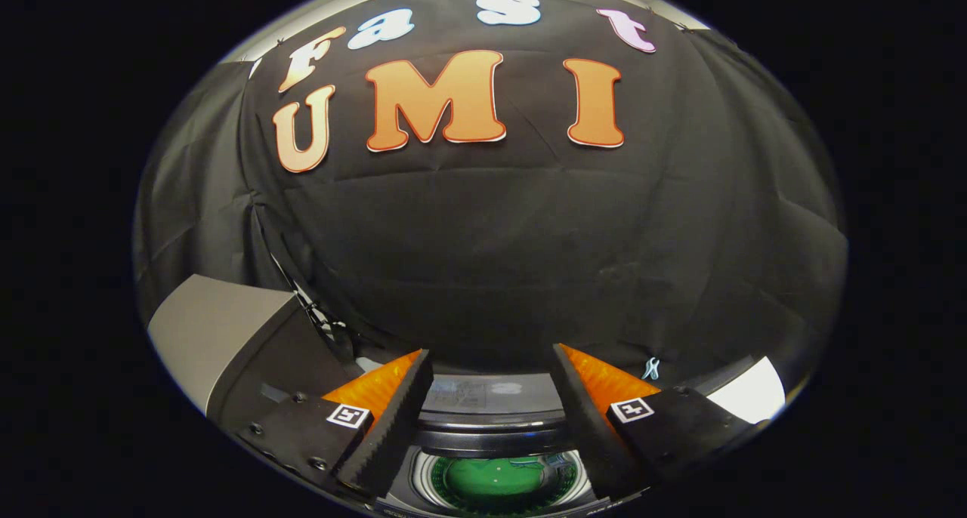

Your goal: Put the clothes into the washing machine and then close the washing machine lid.

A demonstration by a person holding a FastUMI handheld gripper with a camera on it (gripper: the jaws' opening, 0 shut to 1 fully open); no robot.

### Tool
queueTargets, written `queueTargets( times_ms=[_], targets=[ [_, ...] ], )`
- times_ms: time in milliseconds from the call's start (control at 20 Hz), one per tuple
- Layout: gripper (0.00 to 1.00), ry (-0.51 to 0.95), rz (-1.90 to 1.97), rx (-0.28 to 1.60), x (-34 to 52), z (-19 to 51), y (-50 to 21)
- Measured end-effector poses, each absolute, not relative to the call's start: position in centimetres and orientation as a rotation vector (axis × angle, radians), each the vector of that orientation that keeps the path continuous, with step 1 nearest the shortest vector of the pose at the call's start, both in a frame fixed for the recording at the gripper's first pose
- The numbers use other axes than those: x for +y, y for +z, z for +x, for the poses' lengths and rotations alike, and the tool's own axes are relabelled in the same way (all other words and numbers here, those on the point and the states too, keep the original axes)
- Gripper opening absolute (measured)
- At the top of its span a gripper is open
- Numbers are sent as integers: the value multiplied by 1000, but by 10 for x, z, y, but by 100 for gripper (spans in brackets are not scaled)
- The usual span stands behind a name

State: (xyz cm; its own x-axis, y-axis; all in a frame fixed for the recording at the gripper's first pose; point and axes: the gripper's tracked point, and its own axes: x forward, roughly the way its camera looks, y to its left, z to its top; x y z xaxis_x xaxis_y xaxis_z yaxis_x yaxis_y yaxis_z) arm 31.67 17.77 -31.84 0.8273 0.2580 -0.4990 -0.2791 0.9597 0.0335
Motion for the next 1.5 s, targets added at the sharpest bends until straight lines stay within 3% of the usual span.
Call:
queueTargets(
  times_ms=[550,800,1050,1500],
  targets=[
    [100,258,-77,598,149,243,-357],
    [100,246,-74,568,141,233,-342],
    [100,264,-17,480,148,228,-294],
    [99,303,72,209,153,208,-140]
  ],
)
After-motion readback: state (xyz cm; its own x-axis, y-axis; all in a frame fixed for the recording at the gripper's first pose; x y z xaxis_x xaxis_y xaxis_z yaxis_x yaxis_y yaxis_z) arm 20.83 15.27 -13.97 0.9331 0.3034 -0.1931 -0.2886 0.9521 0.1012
